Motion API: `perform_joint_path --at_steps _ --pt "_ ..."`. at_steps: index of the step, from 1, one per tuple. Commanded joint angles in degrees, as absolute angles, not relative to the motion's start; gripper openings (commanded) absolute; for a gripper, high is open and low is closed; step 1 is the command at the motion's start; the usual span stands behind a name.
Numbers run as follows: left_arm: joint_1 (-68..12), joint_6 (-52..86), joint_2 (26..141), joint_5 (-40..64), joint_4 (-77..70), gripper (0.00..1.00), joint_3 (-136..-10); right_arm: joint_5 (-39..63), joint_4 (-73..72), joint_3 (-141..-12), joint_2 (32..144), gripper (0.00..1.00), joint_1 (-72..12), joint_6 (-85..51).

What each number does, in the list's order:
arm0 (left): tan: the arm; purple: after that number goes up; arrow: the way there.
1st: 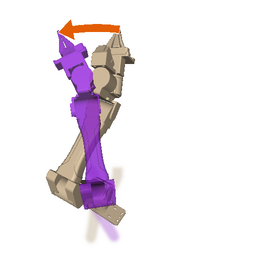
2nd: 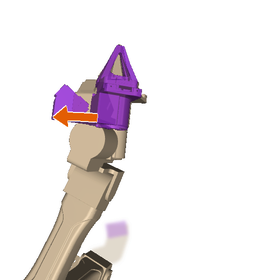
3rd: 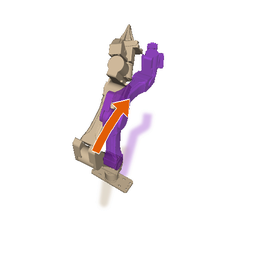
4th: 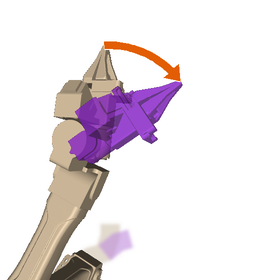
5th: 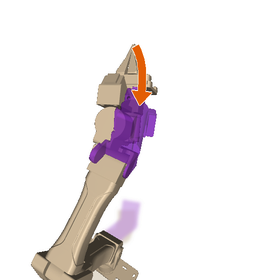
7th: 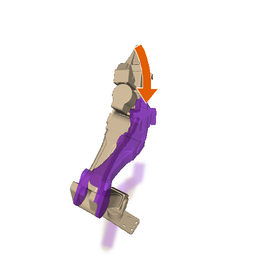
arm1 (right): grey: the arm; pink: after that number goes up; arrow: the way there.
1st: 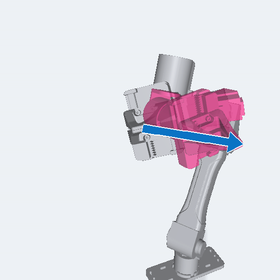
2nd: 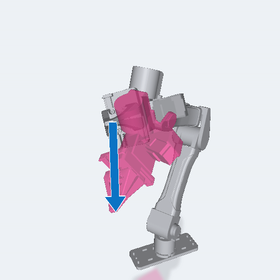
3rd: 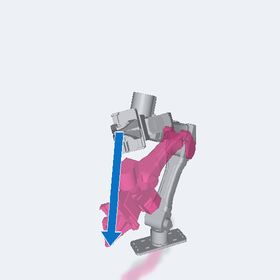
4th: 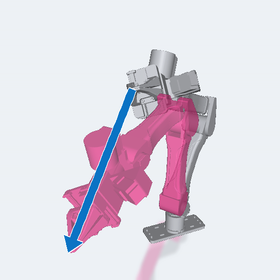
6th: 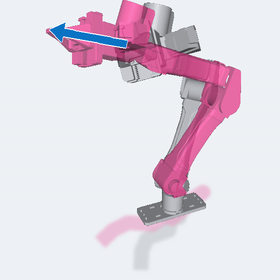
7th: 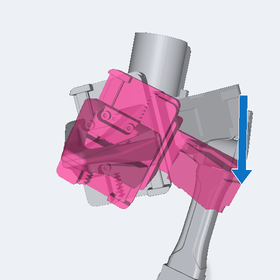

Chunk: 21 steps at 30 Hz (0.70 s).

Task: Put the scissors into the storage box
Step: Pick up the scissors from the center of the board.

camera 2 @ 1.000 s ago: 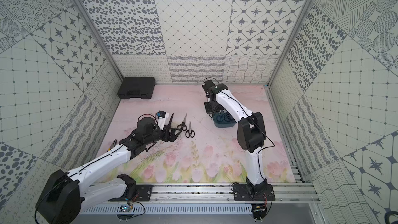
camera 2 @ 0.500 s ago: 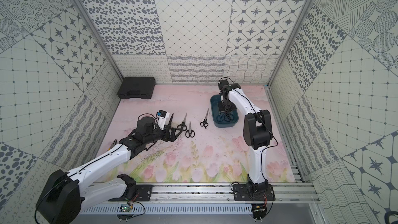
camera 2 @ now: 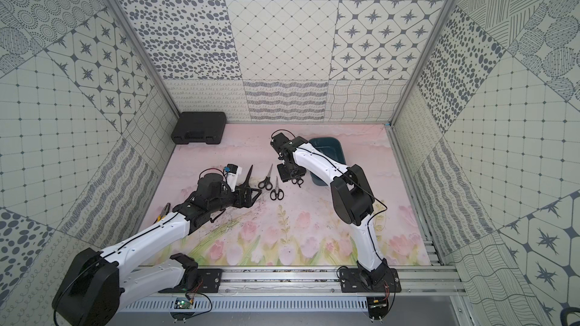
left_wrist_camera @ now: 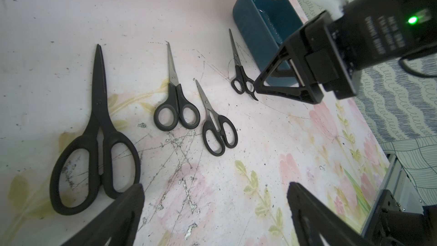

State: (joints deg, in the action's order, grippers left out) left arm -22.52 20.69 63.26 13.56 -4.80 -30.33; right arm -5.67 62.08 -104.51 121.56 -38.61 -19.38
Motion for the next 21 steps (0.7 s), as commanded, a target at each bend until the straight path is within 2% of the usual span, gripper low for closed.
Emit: perform_joint_path --at_steps 1,14,21 --pt "-21.74 20.92 61.42 12.13 -5.27 1.00 -29.69 -7.44 60.08 -104.98 123.63 0.48 -36.62 -23.81" --pt "-21.62 20.41 60.47 12.91 -5.73 1.00 -28.21 -4.07 57.05 -104.75 127.86 0.32 -35.70 -26.26" --pt "-21.63 20.39 61.69 13.83 -6.40 1.00 -28.51 -4.39 56.17 -104.68 130.29 0.29 -35.62 -27.81"
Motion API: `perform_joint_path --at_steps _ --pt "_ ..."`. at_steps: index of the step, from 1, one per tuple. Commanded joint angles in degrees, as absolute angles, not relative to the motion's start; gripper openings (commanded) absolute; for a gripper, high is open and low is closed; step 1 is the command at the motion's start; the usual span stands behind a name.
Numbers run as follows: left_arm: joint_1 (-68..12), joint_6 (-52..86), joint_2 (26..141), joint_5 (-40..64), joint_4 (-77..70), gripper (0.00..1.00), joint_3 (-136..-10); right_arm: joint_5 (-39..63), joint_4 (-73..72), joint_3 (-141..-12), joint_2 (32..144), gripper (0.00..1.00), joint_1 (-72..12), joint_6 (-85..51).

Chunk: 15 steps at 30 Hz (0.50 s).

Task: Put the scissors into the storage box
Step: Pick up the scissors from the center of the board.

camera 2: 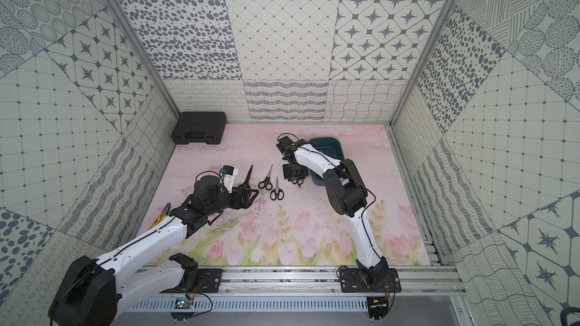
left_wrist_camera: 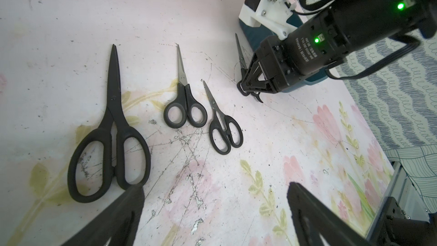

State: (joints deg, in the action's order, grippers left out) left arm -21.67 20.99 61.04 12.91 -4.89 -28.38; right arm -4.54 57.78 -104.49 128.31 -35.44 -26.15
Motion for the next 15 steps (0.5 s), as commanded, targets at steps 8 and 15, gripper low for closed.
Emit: perform_joint_path --at_steps 8,15 --pt "-21.58 20.24 61.65 14.20 -6.63 1.00 -28.49 -3.65 54.09 -101.19 130.89 0.23 -34.63 -29.18" --pt "-21.57 20.21 61.79 14.61 -6.85 1.00 -28.39 -6.28 54.05 -98.85 131.09 0.17 -34.88 -25.31"
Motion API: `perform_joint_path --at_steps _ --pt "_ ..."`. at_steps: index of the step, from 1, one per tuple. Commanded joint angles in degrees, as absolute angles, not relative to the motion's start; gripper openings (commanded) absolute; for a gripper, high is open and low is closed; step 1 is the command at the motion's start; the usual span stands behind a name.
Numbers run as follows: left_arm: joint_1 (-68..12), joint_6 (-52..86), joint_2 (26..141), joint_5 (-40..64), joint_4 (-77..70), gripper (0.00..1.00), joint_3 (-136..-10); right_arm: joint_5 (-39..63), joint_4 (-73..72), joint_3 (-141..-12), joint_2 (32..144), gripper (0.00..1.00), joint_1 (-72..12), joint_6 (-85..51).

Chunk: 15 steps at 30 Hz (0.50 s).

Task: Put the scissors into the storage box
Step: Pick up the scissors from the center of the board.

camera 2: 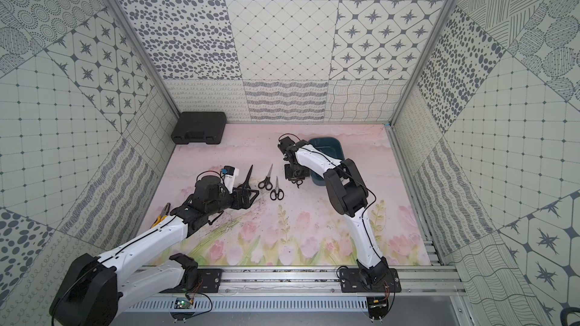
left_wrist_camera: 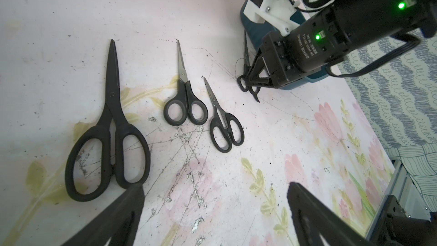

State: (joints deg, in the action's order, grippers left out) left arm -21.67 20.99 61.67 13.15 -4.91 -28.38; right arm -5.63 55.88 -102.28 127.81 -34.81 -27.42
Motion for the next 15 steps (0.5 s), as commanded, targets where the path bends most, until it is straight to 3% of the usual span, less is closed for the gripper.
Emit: perform_joint_path --at_steps 1,5,11,15 --pt "-21.67 20.21 61.77 14.59 -6.98 0.99 -28.35 -6.03 53.89 -98.46 131.11 0.17 -35.23 -23.72" --pt "-21.63 20.13 61.26 14.72 -6.10 0.99 -28.78 -8.32 57.83 -97.39 131.12 0.14 -36.31 -19.01" --pt "-21.60 20.13 58.35 14.33 -4.26 1.00 -28.46 -6.41 57.66 -88.50 122.68 0.16 -36.50 -14.62" --pt "-21.55 20.74 56.74 13.83 -4.77 0.99 -27.37 -5.57 56.63 -87.04 118.80 0.21 -36.51 -14.49"
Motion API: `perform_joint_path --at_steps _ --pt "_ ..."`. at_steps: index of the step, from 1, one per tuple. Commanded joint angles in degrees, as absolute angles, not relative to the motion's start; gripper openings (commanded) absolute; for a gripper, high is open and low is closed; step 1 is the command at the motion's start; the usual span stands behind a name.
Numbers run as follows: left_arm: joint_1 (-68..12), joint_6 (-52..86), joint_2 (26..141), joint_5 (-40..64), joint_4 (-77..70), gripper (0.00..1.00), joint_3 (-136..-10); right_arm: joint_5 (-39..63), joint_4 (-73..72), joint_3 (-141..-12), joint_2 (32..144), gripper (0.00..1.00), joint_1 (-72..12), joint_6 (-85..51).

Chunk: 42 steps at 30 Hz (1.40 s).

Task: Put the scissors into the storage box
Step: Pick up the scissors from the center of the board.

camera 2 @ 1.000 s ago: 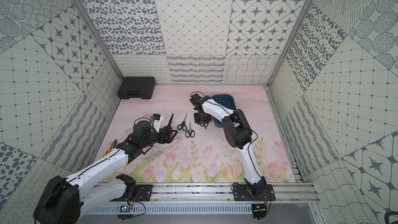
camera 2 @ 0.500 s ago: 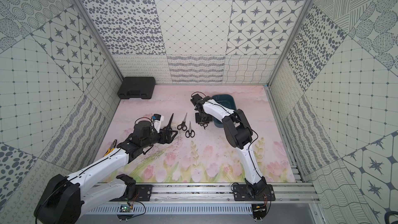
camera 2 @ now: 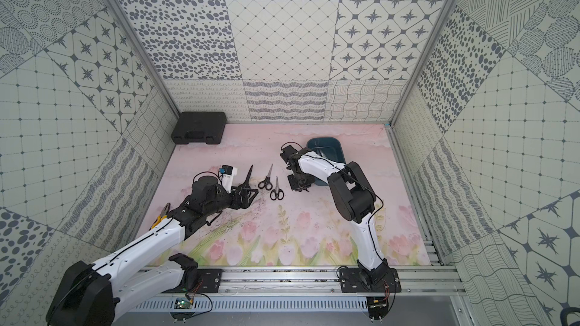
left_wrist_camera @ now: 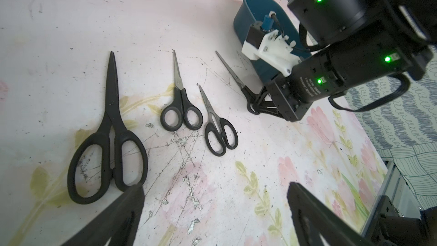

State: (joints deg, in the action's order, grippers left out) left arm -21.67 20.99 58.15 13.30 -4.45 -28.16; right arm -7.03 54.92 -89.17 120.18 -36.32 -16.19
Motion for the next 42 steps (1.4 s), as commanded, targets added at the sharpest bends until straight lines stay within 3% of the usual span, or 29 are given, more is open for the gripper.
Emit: perform_joint_path --at_steps 1,7,14,20,33,42 --pt "-21.62 20.91 56.68 13.75 -4.95 0.99 -27.28 -4.19 55.92 -87.05 117.91 0.21 -36.54 -14.76" --pt "-21.61 21.98 56.66 14.00 -5.00 0.99 -27.81 0.61 53.52 -87.89 119.31 0.17 -36.43 -15.20" --pt "-21.62 22.23 56.56 13.88 -4.86 1.00 -27.64 -2.65 52.52 -86.42 124.76 0.17 -36.05 -16.99" --pt "-21.62 22.42 55.92 13.30 -5.19 0.99 -26.38 -6.12 54.37 -85.43 128.27 0.00 -36.17 -19.98" --pt "-21.56 22.25 56.10 12.96 -5.45 1.00 -26.83 -1.07 55.50 -87.42 120.29 0.00 -36.18 -18.02" --pt "-21.56 21.88 56.41 12.13 -5.38 1.00 -27.33 -2.20 66.26 -101.57 114.13 0.00 -35.82 -15.67"
